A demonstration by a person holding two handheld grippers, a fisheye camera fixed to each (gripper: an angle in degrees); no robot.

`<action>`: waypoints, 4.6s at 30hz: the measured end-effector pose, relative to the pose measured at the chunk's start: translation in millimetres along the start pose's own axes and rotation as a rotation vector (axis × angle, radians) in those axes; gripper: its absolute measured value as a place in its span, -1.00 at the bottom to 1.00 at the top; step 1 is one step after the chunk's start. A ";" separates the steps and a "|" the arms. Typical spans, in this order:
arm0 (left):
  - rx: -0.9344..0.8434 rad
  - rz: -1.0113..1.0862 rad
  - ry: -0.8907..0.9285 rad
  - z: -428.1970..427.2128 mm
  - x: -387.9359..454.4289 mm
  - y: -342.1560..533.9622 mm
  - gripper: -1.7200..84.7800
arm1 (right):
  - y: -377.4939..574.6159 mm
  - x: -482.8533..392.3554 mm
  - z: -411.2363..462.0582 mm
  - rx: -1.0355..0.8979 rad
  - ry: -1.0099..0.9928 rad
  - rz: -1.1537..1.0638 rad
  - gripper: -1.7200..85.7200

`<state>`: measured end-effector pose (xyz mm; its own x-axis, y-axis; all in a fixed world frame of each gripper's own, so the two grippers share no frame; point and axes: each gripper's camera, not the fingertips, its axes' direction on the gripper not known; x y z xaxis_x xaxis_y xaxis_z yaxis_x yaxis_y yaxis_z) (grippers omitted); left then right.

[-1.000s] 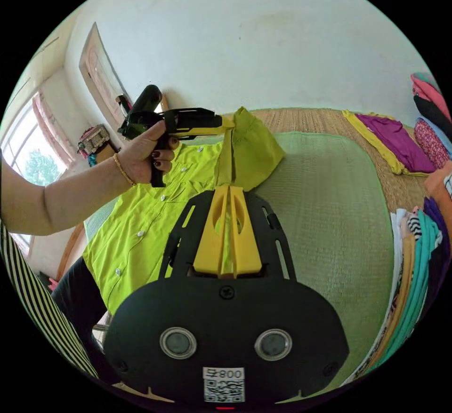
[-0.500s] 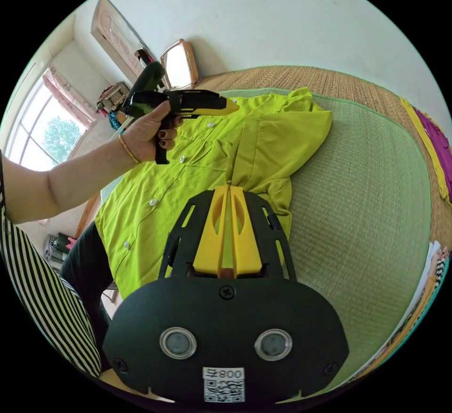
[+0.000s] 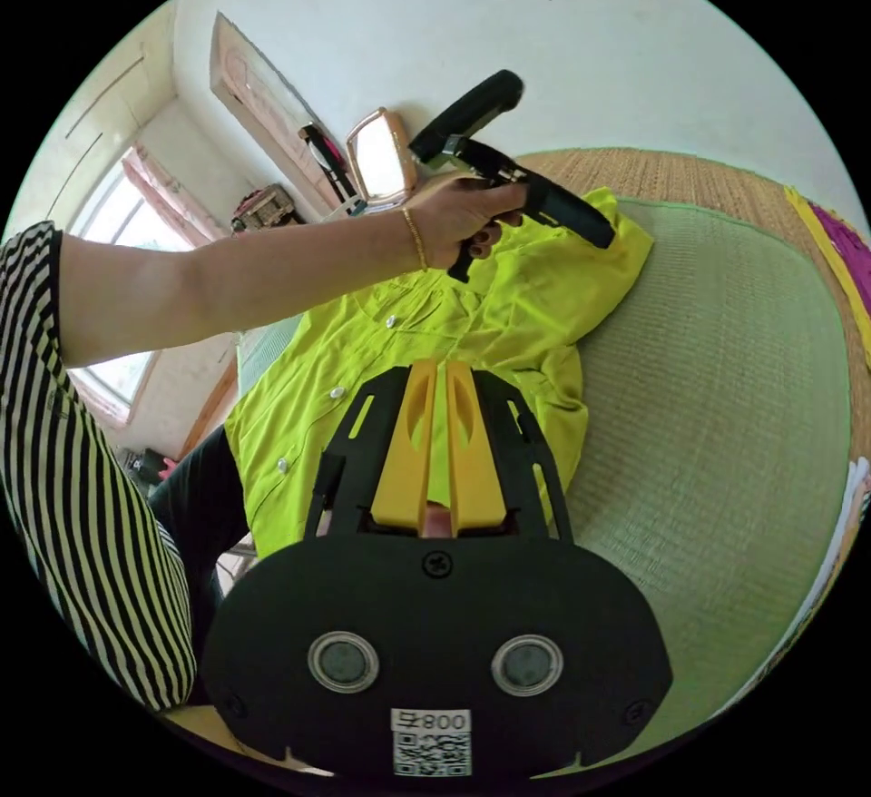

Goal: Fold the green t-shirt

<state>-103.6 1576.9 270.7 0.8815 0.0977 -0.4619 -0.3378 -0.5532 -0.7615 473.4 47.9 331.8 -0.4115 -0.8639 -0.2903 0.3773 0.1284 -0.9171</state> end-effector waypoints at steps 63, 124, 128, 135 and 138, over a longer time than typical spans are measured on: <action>0.118 -0.031 0.150 -71.8 23.5 371.8 -0.96 | -50.5 -14.1 62.8 0.000 0.323 0.199 -0.96; 0.750 -0.812 0.050 -372.3 -247.1 1052.9 -0.95 | -407.2 -388.5 621.2 -0.500 0.246 -0.589 -0.94; 0.801 -0.702 0.022 -388.4 -234.9 1040.3 -0.95 | -441.6 -348.7 570.6 -0.406 0.068 -0.478 -0.95; 0.782 -0.502 0.071 -391.1 -216.2 994.7 -0.94 | -449.5 -260.5 481.5 -0.282 -0.069 -0.327 -0.95; 0.696 -0.460 0.082 -378.3 -211.1 967.7 -0.94 | -436.8 -214.4 462.7 -0.267 -0.067 -0.219 -0.95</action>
<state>-491.8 708.1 -196.8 0.9933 0.1132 -0.0229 -0.0417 0.1663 -0.9852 780.6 -48.3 921.0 -0.4003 -0.9138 -0.0686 0.0519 0.0522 -0.9973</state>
